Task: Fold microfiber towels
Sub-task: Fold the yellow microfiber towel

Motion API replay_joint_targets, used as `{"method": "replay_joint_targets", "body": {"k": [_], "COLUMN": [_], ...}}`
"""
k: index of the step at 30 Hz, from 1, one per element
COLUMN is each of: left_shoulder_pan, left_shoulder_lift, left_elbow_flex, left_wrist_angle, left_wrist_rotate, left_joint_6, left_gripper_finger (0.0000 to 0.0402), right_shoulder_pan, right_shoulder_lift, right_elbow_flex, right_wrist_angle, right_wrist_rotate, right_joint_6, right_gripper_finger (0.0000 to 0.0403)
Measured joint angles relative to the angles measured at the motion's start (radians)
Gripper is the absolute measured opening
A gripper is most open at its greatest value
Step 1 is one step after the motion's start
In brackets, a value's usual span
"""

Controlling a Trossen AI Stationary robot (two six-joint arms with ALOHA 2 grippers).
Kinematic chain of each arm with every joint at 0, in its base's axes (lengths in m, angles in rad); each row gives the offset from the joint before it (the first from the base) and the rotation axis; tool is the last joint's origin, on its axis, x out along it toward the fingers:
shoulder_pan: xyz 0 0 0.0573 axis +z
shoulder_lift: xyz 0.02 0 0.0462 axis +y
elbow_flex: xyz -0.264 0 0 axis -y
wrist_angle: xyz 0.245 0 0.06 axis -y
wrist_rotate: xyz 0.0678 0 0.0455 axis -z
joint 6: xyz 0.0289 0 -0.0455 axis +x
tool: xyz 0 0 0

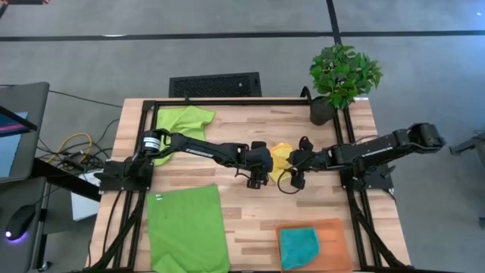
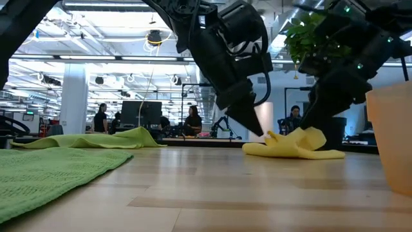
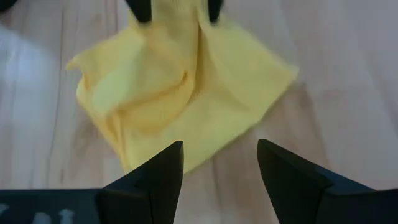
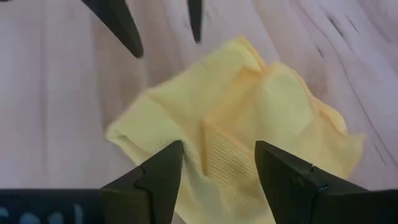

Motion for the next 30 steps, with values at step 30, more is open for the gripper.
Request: {"method": "replay_joint_targets", "body": {"k": [30], "left_shoulder_pan": [0.035], "left_shoulder_lift": [0.111], "left_elbow_flex": [0.000], "left_wrist_angle": [0.143], "left_wrist_rotate": [0.025], "left_joint_6": [-0.151], "left_gripper_finger": [0.0199], "right_shoulder_pan": [-0.039], "right_shoulder_lift": [0.138], "right_elbow_flex": [0.020], "right_wrist_angle": [-0.030], "right_wrist_rotate": [0.059], "right_joint_6": [-0.095], "right_gripper_finger": [0.0228]}}
